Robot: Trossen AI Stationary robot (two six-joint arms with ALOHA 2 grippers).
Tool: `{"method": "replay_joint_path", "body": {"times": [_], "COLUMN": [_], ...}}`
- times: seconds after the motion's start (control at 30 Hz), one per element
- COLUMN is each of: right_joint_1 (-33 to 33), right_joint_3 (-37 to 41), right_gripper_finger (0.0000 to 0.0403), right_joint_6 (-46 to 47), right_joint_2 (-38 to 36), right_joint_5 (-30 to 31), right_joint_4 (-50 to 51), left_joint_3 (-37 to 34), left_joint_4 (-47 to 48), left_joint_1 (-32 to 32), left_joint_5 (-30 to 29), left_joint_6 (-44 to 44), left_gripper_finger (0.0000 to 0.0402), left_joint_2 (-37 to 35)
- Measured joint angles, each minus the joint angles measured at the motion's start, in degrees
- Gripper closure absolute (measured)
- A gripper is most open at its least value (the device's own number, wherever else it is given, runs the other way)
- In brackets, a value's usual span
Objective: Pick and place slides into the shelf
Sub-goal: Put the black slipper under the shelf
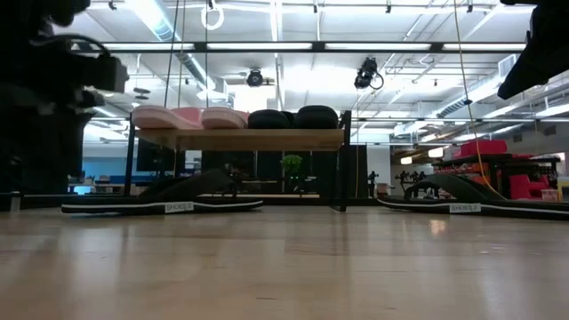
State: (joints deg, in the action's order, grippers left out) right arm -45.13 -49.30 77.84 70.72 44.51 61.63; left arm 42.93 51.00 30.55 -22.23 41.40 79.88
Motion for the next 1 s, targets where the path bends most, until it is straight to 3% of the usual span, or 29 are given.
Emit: {"method": "replay_joint_path", "body": {"times": [0.23, 0.37, 0.63, 1.0], "right_joint_1": [-0.01, 0.0, -0.01, 0.01], "right_joint_3": [0.0, 0.0, 0.0, 0.0], "right_gripper_finger": [0.0323, 0.0323, 0.0323, 0.0323], "right_joint_6": [0.0, 0.0, 0.0, -0.03], "right_joint_2": [0.0, 0.0, 0.0, 0.0], "right_joint_5": [0.0, 0.0, 0.02, 0.02], "right_joint_4": [0.0, 0.0, 0.0, 0.0], "left_joint_3": [-3.97, -4.01, -4.01, -4.01], "left_joint_4": [-3.52, -3.78, -6.45, -9.17], "left_joint_1": [-0.17, -0.37, -0.92, -0.28], "left_joint_5": [-3.48, -8.19, -8.4, -8.36], "left_joint_6": [-0.03, -1.41, -3.07, -0.49], "left_gripper_finger": [0.0181, 0.0189, 0.0211, 0.0205], "left_joint_2": [0.0, 0.0, 0.0, 0.0]}}
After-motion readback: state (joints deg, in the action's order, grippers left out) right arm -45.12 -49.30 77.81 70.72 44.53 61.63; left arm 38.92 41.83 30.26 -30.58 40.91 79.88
